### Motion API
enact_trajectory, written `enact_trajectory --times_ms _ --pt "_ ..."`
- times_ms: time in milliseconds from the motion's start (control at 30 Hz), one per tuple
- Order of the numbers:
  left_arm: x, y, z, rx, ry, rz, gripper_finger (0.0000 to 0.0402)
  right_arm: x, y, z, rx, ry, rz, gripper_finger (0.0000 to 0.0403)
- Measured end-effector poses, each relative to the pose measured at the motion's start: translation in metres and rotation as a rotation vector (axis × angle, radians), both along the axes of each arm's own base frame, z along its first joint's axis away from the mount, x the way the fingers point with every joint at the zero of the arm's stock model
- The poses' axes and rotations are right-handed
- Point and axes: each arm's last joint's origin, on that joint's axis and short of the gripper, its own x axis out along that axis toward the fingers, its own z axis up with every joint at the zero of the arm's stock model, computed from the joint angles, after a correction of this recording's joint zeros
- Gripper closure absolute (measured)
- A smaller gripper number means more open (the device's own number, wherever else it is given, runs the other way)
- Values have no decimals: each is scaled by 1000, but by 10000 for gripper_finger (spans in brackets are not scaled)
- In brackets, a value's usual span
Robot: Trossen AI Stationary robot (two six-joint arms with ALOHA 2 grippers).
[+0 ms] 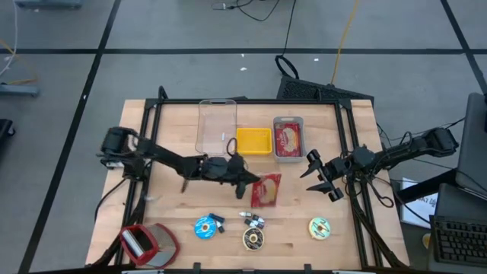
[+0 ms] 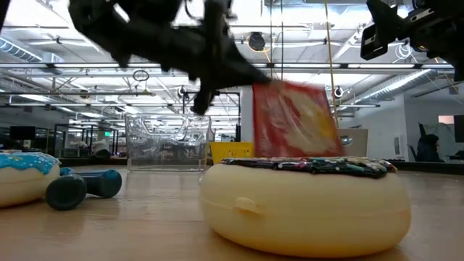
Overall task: Pick & Place Food Item
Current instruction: Put the red popcorn bag into the gray bin
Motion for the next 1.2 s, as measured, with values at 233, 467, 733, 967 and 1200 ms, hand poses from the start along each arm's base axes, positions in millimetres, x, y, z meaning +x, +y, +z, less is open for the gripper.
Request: enact_trajectory --times_ms 233,467,733,967,1200 --pt "-33 -27 63 403 -148 -41 400 0 -1 0 8 2 -28 204" --pt "-49 -40 86 475 -218 -34 401 6 -6 -3 56 37 -225 204" --pt "-46 -39 80 484 -186 -27 401 33 -2 5 53 81 -251 204" --pt "-46 -37 80 485 -177 -27 401 72 5 13 38 130 -253 204" --pt "-46 -37 77 488 -152 -36 401 99 10 15 43 117 -252 204"
